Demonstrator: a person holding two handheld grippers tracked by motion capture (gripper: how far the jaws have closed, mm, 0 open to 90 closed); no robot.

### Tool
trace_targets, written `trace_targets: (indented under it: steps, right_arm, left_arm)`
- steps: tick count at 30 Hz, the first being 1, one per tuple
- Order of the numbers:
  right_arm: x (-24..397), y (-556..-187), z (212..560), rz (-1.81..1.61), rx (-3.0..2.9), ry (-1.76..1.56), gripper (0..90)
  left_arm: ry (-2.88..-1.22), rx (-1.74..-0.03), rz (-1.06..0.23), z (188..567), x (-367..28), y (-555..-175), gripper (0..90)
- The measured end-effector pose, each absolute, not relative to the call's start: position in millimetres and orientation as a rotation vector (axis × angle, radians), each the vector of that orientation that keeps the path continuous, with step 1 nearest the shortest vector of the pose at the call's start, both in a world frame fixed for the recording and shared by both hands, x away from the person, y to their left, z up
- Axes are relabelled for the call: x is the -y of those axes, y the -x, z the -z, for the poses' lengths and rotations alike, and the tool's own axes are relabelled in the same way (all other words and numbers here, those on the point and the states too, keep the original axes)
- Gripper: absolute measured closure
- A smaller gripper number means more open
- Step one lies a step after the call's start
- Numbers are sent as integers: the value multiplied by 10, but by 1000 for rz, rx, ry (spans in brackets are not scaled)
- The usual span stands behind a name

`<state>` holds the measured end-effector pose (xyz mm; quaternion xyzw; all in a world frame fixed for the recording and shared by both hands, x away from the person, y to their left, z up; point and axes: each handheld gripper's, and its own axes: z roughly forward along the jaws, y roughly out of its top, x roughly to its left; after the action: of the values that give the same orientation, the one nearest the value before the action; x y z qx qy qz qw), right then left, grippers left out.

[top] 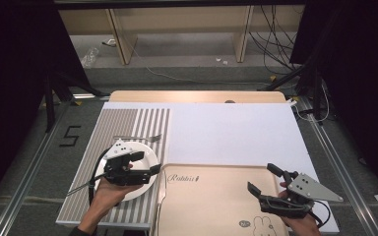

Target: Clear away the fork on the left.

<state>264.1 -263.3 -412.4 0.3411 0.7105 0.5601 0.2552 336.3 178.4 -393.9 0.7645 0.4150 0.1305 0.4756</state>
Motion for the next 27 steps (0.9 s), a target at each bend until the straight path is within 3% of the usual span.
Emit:
trace_targets:
  steps: [15,27]
  right_arm:
    - [2630,-2640,4125,-1516,-1933,-927,158]
    - [2633,-2634,4125,-1513,-1929,-935,158]
  left_arm:
    - [-1879,-1072,-352,3937,-1945,-3485,209]
    - [-1994,-1060,-414,3860,-1994,-3656,211]
